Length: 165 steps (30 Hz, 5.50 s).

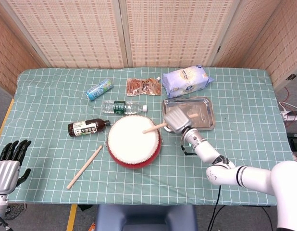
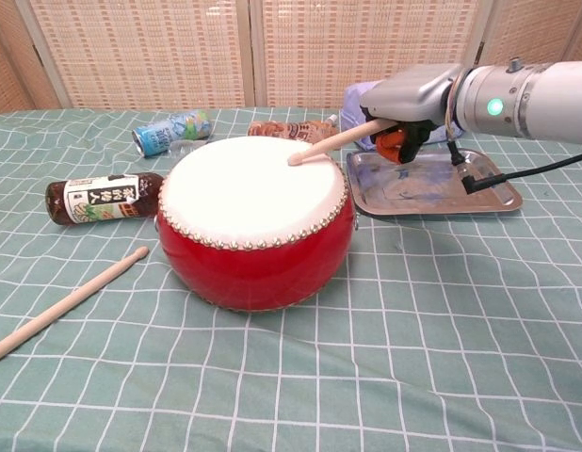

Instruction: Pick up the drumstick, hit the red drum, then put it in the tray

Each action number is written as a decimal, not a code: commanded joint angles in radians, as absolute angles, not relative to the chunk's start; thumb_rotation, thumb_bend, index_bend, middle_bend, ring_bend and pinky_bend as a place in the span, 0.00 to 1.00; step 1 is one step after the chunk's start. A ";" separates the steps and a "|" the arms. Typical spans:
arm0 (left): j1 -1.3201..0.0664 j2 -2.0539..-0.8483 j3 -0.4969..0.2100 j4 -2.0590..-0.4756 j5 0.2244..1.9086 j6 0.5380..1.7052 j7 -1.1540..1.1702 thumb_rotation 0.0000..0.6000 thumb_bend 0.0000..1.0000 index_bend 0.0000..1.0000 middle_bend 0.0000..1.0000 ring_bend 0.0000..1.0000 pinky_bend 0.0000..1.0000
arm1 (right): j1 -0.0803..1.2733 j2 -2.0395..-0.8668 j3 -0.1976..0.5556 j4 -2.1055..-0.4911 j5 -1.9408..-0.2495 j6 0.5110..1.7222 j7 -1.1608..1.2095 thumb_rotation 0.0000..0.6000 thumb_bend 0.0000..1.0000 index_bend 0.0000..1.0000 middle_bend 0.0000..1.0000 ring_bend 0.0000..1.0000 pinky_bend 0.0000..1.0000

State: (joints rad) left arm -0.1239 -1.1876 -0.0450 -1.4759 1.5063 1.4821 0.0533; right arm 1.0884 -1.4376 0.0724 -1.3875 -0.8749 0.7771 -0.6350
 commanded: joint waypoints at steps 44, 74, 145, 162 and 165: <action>-0.124 -1.192 -0.048 -1.468 1.499 1.477 0.049 1.00 0.26 0.06 0.06 0.02 0.06 | 1.040 -1.503 0.117 -1.343 -0.987 0.813 -0.578 1.00 0.65 1.00 0.96 0.97 0.94; -0.130 -1.196 -0.049 -1.467 1.494 1.466 0.050 1.00 0.26 0.06 0.06 0.02 0.06 | 1.041 -1.533 0.096 -1.281 -1.020 0.788 -0.681 1.00 0.65 1.00 0.96 0.96 0.94; -0.136 -1.192 -0.050 -1.474 1.494 1.464 0.058 1.00 0.26 0.06 0.06 0.02 0.06 | 0.915 -1.580 0.231 -1.232 -1.187 0.999 -0.333 1.00 0.65 1.00 0.96 0.96 0.92; -0.130 -1.185 -0.047 -1.495 1.488 1.466 0.079 1.00 0.26 0.06 0.06 0.02 0.06 | 0.935 -1.690 0.250 -0.840 -1.051 0.678 -0.091 1.00 0.53 1.00 0.92 0.82 0.80; -0.127 -1.183 -0.046 -1.499 1.487 1.469 0.082 1.00 0.26 0.06 0.06 0.02 0.06 | 0.949 -1.739 0.245 -0.737 -1.086 0.645 -0.023 1.00 0.51 0.99 0.87 0.76 0.75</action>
State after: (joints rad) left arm -0.1273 -1.1831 -0.0464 -1.4984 1.4871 1.4682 0.0816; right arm 0.9310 -1.6804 0.2442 -0.8294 -1.0592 0.6962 -0.0969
